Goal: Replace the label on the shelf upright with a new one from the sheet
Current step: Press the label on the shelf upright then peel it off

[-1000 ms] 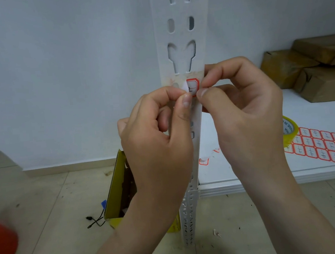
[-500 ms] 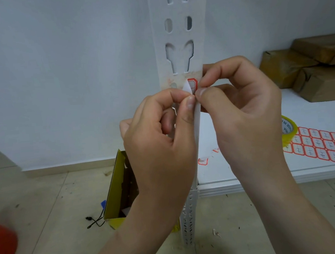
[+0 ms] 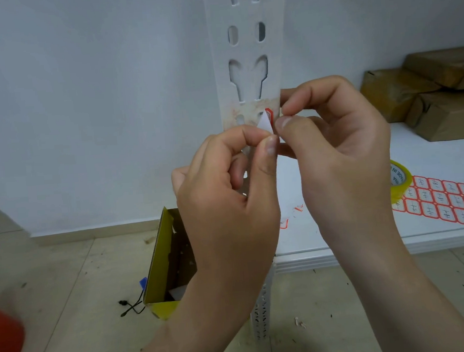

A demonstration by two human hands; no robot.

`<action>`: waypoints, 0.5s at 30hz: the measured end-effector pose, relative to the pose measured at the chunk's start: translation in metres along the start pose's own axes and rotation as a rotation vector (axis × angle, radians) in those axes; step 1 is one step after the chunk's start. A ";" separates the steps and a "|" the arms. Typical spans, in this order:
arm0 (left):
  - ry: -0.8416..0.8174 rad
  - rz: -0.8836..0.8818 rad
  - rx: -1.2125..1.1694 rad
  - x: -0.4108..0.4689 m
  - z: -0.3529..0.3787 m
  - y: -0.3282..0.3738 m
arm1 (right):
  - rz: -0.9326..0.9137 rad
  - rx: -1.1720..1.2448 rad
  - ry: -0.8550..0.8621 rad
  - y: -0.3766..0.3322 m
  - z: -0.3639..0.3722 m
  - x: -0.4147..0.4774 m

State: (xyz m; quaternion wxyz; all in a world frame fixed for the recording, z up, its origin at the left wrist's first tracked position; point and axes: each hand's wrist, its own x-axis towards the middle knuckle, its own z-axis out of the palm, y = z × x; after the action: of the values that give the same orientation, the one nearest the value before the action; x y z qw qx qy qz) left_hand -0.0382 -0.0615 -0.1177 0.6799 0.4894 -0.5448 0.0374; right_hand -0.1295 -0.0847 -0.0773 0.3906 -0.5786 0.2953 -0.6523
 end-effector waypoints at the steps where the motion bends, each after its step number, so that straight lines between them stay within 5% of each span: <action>1: -0.001 0.004 0.000 -0.001 0.000 0.001 | 0.000 -0.001 0.000 0.000 0.000 0.000; 15: 0.044 0.053 0.068 0.001 -0.003 0.004 | -0.075 -0.106 -0.026 -0.003 0.000 0.000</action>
State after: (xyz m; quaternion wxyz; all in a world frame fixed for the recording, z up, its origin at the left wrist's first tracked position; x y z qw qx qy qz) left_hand -0.0380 -0.0577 -0.1141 0.6736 0.4966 -0.5408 0.0845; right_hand -0.1304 -0.0830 -0.0750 0.3386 -0.6176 0.3026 -0.6422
